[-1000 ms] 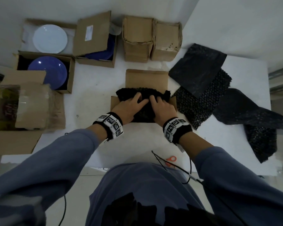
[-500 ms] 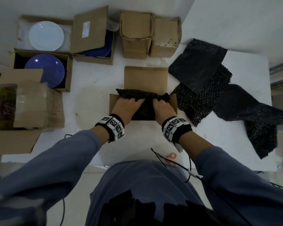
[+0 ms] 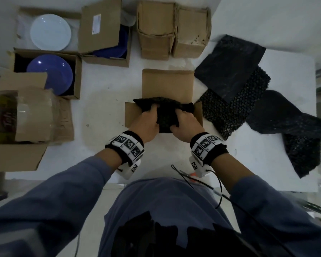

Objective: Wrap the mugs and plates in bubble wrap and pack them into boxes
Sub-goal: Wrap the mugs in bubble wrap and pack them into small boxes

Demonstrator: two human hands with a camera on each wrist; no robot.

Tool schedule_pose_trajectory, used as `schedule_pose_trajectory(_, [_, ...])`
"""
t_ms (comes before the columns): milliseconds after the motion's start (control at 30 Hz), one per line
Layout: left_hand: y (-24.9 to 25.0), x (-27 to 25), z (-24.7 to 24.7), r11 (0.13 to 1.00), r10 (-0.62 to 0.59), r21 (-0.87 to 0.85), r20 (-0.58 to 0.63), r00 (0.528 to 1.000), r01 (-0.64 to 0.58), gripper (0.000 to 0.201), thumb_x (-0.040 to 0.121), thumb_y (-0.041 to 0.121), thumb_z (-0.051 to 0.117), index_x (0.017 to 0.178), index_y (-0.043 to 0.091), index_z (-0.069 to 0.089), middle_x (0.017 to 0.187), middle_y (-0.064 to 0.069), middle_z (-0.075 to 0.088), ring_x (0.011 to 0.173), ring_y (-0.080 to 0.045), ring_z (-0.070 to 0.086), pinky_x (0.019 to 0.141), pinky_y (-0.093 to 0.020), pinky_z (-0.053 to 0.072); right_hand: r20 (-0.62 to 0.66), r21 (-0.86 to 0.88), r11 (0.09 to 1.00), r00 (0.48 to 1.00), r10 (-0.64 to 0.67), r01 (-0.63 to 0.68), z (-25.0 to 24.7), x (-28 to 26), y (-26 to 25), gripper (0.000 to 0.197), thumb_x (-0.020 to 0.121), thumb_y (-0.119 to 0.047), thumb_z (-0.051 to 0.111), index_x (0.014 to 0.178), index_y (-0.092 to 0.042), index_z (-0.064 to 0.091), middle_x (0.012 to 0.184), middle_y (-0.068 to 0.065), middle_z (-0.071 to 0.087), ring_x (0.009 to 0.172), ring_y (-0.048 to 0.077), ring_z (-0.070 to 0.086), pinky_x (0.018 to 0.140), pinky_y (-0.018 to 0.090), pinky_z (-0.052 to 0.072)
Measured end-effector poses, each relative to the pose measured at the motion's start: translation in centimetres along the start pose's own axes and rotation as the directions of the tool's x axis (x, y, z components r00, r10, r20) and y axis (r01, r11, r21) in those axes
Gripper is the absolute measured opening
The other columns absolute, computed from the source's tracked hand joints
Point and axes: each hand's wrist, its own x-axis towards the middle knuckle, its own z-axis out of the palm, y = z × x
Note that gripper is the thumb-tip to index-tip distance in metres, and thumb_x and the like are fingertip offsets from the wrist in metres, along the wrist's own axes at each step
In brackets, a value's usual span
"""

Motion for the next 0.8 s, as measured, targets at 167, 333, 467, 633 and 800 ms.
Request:
schedule_pose_trajectory(167, [-0.3, 0.9, 1.4, 0.995, -0.088, -0.054, 0.020, 0.996, 0.088, 0.059, 0.090, 0.011, 0.053, 0.144, 0.008, 0.030, 0.123, -0.024, 0.057, 0.107, -0.040, 0.058, 0.089, -0.050, 0.052, 0.028, 0.119, 0.991, 0.998, 0.059, -0.062, 0.2, 0.7, 0.6, 0.062, 0.079, -0.033, 0.071, 0.133, -0.013, 0.048, 0.123, 0.011, 0.058, 0.111, 0.028, 0.057, 0.081, 0.029, 0.045])
schedule_pose_trajectory(333, [0.1, 1.6, 1.2, 0.992, -0.094, 0.089, 0.074, 0.993, 0.088, 0.059, 0.090, 0.015, 0.059, 0.144, 0.009, 0.036, 0.144, -0.021, 0.040, 0.126, -0.038, 0.045, 0.104, -0.046, 0.042, 0.047, -0.014, 0.991, 0.990, 0.130, -0.129, 1.1, 1.0, 0.0, 0.090, 0.072, -0.055, 0.075, 0.139, -0.009, 0.037, 0.135, 0.014, 0.042, 0.124, 0.031, 0.042, 0.103, 0.036, 0.039])
schedule_pose_trajectory(467, [1.5, 2.1, 0.0, 0.962, -0.176, 0.230, 0.113, 0.978, 0.146, 0.047, 0.091, 0.016, 0.058, 0.133, 0.004, 0.042, 0.138, -0.024, 0.041, 0.121, -0.040, 0.046, 0.096, -0.044, 0.044, 0.053, 0.025, 0.987, 0.986, 0.158, -0.159, 0.8, 1.4, -0.8, 0.099, 0.072, -0.056, 0.076, 0.143, -0.005, 0.031, 0.141, 0.016, 0.034, 0.130, 0.033, 0.038, 0.107, 0.036, 0.036])
schedule_pose_trajectory(633, [1.2, 1.2, -1.2, 0.992, -0.116, 0.055, 0.049, 0.992, 0.113, 0.029, 0.095, 0.014, 0.048, 0.120, 0.001, 0.054, 0.121, -0.019, 0.054, 0.105, -0.034, 0.056, 0.082, -0.037, 0.049, -0.001, 0.076, 0.992, 0.995, 0.100, -0.100, -0.2, 0.5, -0.2, 0.050, 0.080, -0.044, 0.069, 0.115, -0.012, 0.052, 0.116, 0.006, 0.048, 0.102, 0.022, 0.051, 0.079, 0.028, 0.040])
schedule_pose_trajectory(800, [1.4, -0.3, -0.2, 0.991, 0.078, 0.113, -0.114, 0.990, -0.065, 0.050, 0.088, 0.015, 0.053, 0.138, 0.015, 0.047, 0.127, -0.007, 0.053, 0.109, -0.031, 0.057, 0.086, -0.044, 0.052, -0.119, 0.153, 0.985, 0.991, -0.065, 0.083, 0.2, -0.1, 0.1, 0.049, 0.081, -0.036, 0.069, 0.121, -0.013, 0.053, 0.114, 0.006, 0.057, 0.106, 0.024, 0.056, 0.084, 0.032, 0.047])
